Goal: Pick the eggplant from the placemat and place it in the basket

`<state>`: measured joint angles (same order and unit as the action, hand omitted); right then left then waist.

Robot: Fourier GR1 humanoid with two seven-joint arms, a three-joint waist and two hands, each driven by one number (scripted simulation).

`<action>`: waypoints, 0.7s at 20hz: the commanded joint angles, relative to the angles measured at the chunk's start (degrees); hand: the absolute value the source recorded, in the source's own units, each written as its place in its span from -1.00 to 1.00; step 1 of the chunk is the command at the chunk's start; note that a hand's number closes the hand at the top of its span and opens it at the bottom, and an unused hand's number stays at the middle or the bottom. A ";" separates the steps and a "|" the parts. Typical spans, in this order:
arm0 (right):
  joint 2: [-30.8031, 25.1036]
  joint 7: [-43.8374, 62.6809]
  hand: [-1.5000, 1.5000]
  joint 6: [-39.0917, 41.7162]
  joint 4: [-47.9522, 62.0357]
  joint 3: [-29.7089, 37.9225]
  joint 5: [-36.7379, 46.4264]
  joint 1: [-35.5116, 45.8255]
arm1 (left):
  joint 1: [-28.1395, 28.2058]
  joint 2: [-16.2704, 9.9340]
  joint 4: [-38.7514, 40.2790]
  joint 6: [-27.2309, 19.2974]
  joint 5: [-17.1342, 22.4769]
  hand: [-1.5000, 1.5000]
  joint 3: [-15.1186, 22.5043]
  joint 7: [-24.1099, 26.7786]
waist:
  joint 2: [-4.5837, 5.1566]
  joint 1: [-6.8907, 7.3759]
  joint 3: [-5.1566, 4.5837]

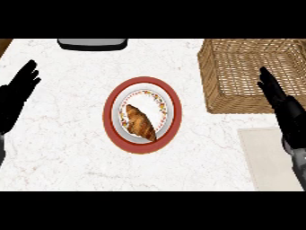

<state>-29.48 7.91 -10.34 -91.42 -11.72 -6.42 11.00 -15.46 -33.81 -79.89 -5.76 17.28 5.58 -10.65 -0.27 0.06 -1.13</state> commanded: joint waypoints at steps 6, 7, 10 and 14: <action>4.77 -5.03 1.00 -10.94 0.40 11.60 0.16 12.49 | 8.76 0.17 4.23 -6.77 -13.22 0.00 6.68 -0.21 | 0.39 1.29 1.26; 8.97 -10.34 1.00 -20.11 -6.64 19.58 -2.70 14.37 | 7.78 0.10 5.47 -3.16 -7.67 0.00 3.94 -0.77 | -3.89 -3.36 3.18; -3.67 -3.13 -1.00 -12.89 3.63 -3.99 25.29 10.98 | 8.33 2.10 4.67 -4.82 -11.45 0.00 8.05 -1.32 | 0.87 2.96 0.61; -11.42 4.67 -1.00 -23.94 8.51 2.88 39.99 9.82 | 10.34 0.89 5.73 -5.65 -11.93 0.00 7.08 -0.62 | -0.19 -0.28 -0.17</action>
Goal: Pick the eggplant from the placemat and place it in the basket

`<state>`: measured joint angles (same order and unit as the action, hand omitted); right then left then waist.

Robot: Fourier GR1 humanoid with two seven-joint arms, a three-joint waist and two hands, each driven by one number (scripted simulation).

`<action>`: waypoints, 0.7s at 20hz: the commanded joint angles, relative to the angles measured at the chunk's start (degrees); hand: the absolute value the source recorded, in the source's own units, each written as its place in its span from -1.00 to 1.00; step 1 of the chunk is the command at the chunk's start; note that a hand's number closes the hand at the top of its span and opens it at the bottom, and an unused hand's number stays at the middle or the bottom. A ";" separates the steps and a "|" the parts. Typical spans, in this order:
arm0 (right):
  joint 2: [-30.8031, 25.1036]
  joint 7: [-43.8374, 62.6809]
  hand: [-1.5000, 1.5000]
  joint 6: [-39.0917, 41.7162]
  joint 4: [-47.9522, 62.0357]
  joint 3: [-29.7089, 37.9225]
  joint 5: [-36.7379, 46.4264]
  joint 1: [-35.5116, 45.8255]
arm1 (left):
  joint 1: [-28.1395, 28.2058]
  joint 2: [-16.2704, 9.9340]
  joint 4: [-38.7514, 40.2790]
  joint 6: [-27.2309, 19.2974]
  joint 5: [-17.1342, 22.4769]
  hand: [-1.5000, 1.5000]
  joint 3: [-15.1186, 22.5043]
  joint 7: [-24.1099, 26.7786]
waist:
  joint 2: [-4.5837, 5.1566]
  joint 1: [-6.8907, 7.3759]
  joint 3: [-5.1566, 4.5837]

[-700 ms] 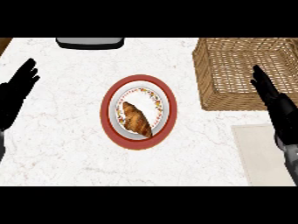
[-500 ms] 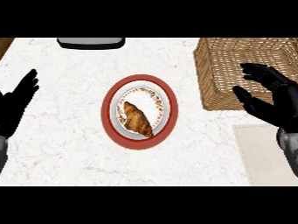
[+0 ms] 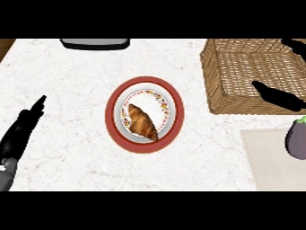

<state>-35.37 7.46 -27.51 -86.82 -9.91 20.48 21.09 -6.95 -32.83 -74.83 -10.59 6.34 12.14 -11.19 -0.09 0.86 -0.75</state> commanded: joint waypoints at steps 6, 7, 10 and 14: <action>-10.56 26.37 -1.00 0.57 9.13 0.16 26.53 -2.58 | 2.78 -0.64 0.32 -1.71 -1.64 0.00 0.40 -1.03 | -1.09 -2.25 -0.56; -10.80 30.64 -1.00 5.46 9.13 -0.56 26.67 -1.37 | 2.35 0.40 0.60 -2.27 -2.07 0.00 0.93 -0.85 | -0.72 -2.03 -0.51; -8.06 36.24 -1.00 20.33 5.79 -7.31 22.38 -3.22 | 3.54 1.19 0.78 -2.37 -2.29 0.00 1.59 -0.13 | -0.75 -1.37 -0.38; -6.05 47.02 -1.00 36.37 -3.34 -11.10 17.92 3.56 | 2.95 2.40 -0.22 -3.63 -3.41 0.00 2.56 -1.01 | -1.21 -0.72 -0.05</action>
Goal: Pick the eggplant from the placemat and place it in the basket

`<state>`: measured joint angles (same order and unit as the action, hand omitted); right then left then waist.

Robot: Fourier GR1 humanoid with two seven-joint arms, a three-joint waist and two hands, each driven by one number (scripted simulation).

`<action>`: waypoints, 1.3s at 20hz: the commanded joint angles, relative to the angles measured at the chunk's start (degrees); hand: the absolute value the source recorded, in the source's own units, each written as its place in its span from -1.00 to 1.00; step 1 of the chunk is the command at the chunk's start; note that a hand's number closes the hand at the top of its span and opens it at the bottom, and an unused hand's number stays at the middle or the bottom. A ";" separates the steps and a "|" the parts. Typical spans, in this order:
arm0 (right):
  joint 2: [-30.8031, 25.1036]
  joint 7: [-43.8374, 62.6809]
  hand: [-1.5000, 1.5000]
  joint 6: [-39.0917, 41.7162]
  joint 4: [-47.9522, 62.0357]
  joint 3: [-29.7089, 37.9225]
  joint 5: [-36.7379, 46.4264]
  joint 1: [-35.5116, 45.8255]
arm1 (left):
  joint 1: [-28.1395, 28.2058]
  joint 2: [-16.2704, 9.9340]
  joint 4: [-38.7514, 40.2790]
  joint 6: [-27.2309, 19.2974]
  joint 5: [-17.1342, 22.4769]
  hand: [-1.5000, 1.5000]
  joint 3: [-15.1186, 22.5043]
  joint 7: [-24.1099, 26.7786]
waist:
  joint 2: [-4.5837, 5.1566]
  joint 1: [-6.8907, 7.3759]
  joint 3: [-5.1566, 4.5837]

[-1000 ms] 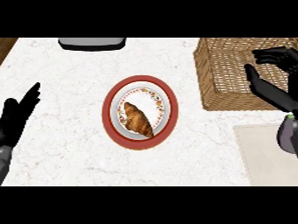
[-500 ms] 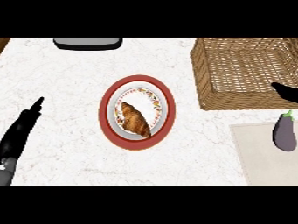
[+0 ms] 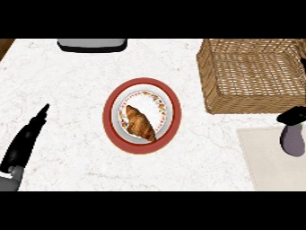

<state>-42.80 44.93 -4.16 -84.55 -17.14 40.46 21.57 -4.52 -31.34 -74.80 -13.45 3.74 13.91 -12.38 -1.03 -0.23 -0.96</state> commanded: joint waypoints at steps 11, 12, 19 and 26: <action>6.40 37.33 -1.00 32.06 -23.11 -5.29 -7.47 7.46 | 0.94 2.18 -0.75 -1.92 -1.40 0.00 -0.26 -0.41 | 0.31 -1.02 0.72; 4.87 36.07 -1.00 31.72 -23.67 -3.74 -8.24 5.28 | 2.14 1.14 -3.19 -0.36 -0.77 0.00 0.15 -2.03 | 0.27 -0.91 0.82; 4.72 36.22 -1.00 30.41 -27.21 0.26 -6.76 0.83 | 2.92 2.21 -5.28 -2.74 -3.98 0.00 1.03 -2.87 | 0.55 -0.31 0.91; 4.68 25.43 -1.00 26.43 -25.11 5.88 -1.45 -7.49 | 5.50 3.48 -7.70 -1.97 -3.92 0.00 0.25 -3.34 | 0.85 0.24 0.99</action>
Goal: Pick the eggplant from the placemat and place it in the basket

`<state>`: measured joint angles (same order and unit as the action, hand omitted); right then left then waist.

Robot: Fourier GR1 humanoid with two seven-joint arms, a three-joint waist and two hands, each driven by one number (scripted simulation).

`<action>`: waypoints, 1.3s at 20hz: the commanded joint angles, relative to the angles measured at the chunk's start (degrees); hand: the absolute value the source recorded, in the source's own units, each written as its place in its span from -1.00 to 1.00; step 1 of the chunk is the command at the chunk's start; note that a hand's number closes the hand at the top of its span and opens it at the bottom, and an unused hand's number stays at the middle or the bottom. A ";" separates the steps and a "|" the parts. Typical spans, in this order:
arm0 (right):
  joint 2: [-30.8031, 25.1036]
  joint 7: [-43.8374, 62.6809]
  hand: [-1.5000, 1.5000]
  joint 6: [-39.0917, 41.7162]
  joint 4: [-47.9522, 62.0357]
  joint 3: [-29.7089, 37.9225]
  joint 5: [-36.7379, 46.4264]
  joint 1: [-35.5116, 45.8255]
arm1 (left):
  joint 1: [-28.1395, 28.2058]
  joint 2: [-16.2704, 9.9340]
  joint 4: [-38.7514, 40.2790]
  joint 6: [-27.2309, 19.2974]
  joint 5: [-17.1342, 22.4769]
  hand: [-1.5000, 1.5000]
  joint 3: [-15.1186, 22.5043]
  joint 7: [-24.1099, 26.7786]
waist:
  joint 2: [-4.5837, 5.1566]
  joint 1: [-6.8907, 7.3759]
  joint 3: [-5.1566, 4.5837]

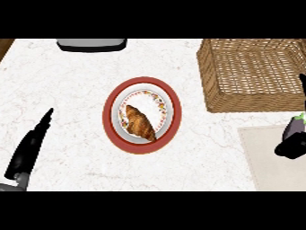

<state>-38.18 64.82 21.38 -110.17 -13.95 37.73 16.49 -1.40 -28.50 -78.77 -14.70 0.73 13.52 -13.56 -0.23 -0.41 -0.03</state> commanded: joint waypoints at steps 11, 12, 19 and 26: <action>6.94 -1.07 -1.00 1.05 4.89 4.94 10.58 -3.73 | 1.94 1.85 -0.53 3.00 -2.58 0.00 -3.16 1.44 | 0.21 0.68 0.03; 5.50 -0.39 -1.00 6.13 1.37 7.55 7.61 -3.77 | 0.00 3.61 1.43 1.42 -4.75 0.00 -2.31 0.93 | 0.18 0.31 0.01; 11.70 -4.25 -1.00 1.33 11.49 6.36 15.19 -0.46 | 1.27 2.16 -6.48 4.83 -4.33 0.00 -4.05 -4.86 | 0.24 1.30 0.07; 12.71 -9.85 -1.00 2.61 10.39 10.45 17.11 -5.80 | -1.87 7.78 5.73 4.08 -8.50 0.00 -6.36 3.47 | 0.26 0.35 0.02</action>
<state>-26.26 54.36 22.50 -101.48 -5.46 54.23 10.59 -1.97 -23.19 -77.19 -10.36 -6.21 8.01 -12.71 -0.03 0.08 0.04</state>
